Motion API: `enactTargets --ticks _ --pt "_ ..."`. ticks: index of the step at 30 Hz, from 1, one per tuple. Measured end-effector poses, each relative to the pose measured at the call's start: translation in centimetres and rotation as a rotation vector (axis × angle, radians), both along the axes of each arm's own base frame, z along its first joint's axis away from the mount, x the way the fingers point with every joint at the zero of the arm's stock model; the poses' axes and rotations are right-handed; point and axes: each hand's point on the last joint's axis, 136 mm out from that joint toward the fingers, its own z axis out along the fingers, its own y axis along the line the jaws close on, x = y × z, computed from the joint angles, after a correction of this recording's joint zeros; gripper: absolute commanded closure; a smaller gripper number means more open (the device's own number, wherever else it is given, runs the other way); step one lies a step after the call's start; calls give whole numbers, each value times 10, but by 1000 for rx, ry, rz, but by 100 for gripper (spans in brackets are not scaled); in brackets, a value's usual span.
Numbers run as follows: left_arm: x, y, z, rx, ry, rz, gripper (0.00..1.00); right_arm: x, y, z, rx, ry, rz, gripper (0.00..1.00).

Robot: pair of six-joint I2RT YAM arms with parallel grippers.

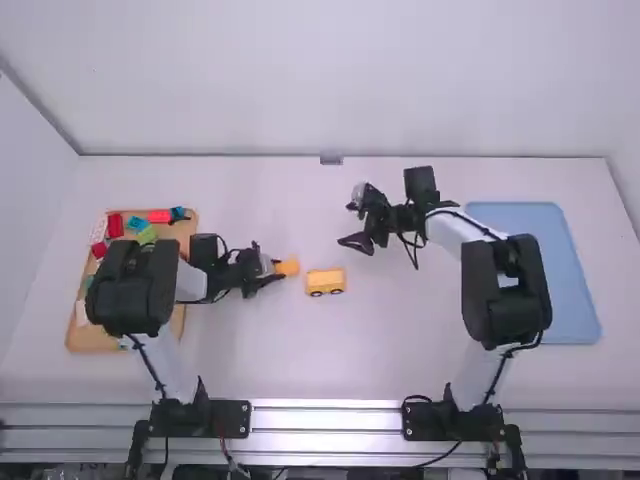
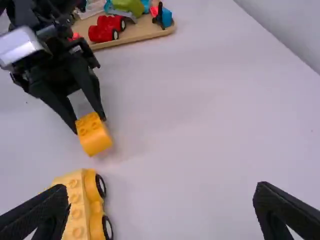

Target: Assemble lego blocks to make yellow taxi

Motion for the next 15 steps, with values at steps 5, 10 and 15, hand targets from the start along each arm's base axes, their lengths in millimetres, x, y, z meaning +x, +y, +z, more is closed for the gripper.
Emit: enactTargets --ticks 5,10,15 --pt "1 -6 40 -78 -31 -13 90 -31 -20 -4 -43 114 28 2" --pt "-5 -23 52 -120 10 -51 92 -42 -18 -8 -50 -54 131 2" --pt "-14 -42 50 -124 60 -89 92 -54 15 -48 7 -204 202 2"
